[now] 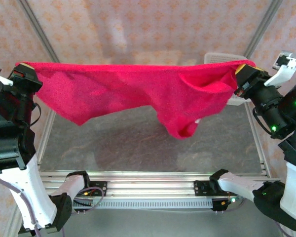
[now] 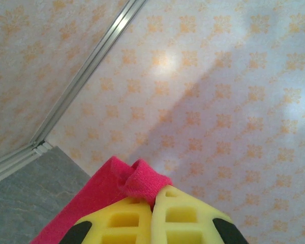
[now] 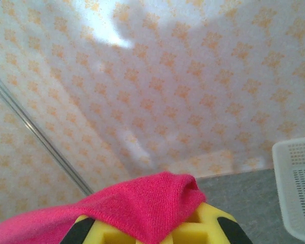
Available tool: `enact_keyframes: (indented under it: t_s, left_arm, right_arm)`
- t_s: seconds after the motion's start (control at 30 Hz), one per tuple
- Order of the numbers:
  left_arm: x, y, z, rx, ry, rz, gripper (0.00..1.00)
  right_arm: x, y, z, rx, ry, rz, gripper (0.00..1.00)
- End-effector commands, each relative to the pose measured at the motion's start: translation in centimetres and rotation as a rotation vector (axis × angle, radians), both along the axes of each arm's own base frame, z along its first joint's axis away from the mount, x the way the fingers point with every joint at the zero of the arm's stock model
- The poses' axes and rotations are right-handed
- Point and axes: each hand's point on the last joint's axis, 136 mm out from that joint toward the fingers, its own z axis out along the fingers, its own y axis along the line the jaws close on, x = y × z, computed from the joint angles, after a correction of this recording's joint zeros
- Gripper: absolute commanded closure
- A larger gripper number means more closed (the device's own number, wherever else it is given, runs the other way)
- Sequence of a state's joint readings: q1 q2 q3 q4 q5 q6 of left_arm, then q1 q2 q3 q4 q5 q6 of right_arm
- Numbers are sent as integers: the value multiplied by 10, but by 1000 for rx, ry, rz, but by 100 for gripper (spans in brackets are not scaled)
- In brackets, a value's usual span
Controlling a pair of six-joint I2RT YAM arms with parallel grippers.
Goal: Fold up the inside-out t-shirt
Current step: Turn over the T-shirt at the center of the table.
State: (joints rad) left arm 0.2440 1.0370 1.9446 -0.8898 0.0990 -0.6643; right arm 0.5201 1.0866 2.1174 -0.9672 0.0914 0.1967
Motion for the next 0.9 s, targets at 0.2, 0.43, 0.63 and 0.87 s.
enact_keyframes:
  t_s: [0.2, 0.43, 0.63, 0.87]
  left_arm:
    - [106, 23, -83, -49, 263, -25, 100]
    - [224, 26, -244, -123, 588, -126, 100]
    - [297, 18, -405, -178, 915, -179, 54]
    - [284, -1, -400, -96, 957, -163, 34]
  right_arm:
    - [134, 17, -45, -255, 153, -212, 100]
    - [279, 38, -197, -314, 513, -195, 100]
    - [365, 43, -332, -299, 773, -204, 51]
    - [344, 49, -365, -257, 925, -174, 28]
